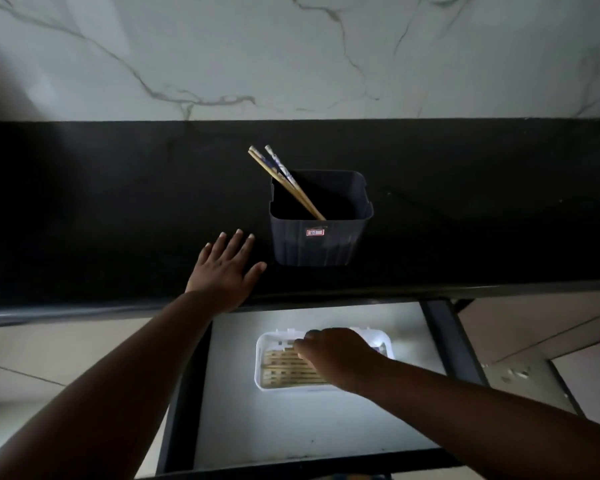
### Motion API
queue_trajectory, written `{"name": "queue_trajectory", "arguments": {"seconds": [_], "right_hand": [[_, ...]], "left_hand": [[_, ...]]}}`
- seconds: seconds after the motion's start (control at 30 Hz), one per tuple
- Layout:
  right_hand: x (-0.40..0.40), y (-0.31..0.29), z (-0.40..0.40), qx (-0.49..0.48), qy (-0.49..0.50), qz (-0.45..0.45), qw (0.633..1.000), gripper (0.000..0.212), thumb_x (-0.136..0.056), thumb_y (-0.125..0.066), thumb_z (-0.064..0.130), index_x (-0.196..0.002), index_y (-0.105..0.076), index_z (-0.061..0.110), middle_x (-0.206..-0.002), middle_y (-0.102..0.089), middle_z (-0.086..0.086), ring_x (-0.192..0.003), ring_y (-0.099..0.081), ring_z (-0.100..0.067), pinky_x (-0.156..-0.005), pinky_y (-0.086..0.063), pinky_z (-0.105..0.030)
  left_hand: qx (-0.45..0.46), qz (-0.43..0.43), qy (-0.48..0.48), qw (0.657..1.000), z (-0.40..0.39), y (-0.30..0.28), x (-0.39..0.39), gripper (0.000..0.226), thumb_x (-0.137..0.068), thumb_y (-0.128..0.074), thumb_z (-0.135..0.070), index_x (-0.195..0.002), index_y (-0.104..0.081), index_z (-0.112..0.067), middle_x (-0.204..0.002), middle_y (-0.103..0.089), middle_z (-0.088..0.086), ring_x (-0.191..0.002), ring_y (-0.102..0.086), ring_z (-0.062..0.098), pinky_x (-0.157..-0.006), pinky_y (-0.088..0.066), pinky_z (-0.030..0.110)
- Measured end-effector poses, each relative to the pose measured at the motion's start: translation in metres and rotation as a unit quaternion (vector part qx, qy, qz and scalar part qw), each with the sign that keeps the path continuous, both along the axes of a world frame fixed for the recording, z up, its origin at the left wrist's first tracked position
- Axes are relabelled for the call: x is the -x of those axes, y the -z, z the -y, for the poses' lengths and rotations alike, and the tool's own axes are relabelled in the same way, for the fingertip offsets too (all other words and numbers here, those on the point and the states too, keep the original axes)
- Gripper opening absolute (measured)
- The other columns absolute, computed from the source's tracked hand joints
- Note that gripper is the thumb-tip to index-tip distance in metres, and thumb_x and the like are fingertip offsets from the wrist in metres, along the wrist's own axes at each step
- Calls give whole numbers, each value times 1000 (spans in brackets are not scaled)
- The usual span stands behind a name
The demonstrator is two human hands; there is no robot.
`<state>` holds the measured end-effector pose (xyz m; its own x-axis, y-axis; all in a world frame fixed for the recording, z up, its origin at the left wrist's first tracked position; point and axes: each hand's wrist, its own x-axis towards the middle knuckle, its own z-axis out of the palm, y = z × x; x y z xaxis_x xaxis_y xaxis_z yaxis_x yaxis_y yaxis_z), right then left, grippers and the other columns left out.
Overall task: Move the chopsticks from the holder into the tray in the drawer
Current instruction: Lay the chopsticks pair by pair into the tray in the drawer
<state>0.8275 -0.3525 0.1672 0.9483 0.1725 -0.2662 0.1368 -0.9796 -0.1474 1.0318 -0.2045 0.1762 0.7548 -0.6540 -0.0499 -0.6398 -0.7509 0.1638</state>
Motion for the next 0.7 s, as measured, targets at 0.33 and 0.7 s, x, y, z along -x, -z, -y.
{"name": "queue_trajectory", "arguments": {"seconds": [0.33,0.7], "right_hand": [[-5,39,-6,33,8,5,999,40,-73,-55,-11,-111,-52,0,-104,-60,-18,-89,-63,-39,-57,-38,-38],[-11,51,-26,-80,174,-25,981,30,-95,-48,20,-123,-51,12,-115,-60,-11,-102,-61,-36,-76,-48,-37]], "left_hand": [[-1,4,2,1000,-1,0,1,70,-93,-12,-65,-152,2,-31,-162,6,-3,-147,12,18,-118,5,39],[5,4,4,1000,-2,1,1,69,-93,-12,-65,-152,1,-31,-162,6,-4,-147,12,17,-117,7,38]]}}
